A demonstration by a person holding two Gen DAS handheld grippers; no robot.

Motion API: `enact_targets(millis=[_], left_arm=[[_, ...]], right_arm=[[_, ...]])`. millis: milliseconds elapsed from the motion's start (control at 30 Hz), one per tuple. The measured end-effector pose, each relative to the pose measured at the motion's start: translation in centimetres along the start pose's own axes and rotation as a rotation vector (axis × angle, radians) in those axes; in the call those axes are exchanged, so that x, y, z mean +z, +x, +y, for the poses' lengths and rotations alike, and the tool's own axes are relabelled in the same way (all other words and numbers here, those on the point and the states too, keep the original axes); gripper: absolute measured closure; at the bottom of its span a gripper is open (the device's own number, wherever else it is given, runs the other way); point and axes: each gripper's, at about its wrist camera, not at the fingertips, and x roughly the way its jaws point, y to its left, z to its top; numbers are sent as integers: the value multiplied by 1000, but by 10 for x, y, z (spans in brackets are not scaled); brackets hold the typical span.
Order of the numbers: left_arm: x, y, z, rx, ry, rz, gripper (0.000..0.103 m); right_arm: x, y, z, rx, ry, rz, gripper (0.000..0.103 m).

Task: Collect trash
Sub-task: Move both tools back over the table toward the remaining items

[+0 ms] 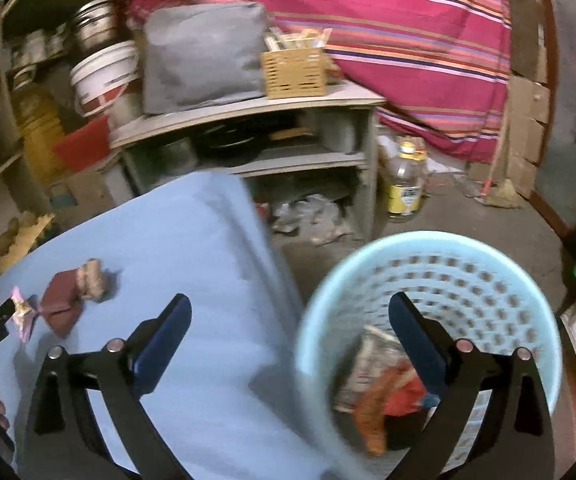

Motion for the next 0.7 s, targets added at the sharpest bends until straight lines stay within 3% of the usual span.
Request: enact_targets(millis=[167, 367, 467, 600, 700], left_arm=[[-8, 28, 27, -29, -69, 54, 6], [-5, 48, 23, -43, -10, 90, 9], [-8, 56, 20, -51, 22, 115, 21], [-9, 63, 22, -118, 15, 157, 57], [-9, 67, 30, -148, -29, 175, 68]], right_arm=[[-5, 15, 59, 30, -112, 10, 6], [-11, 32, 117, 63, -200, 25, 6], [-14, 40, 141, 100, -219, 38, 6], [-17, 51, 166, 112, -259, 48, 6], [-15, 60, 178, 115, -265, 53, 6]])
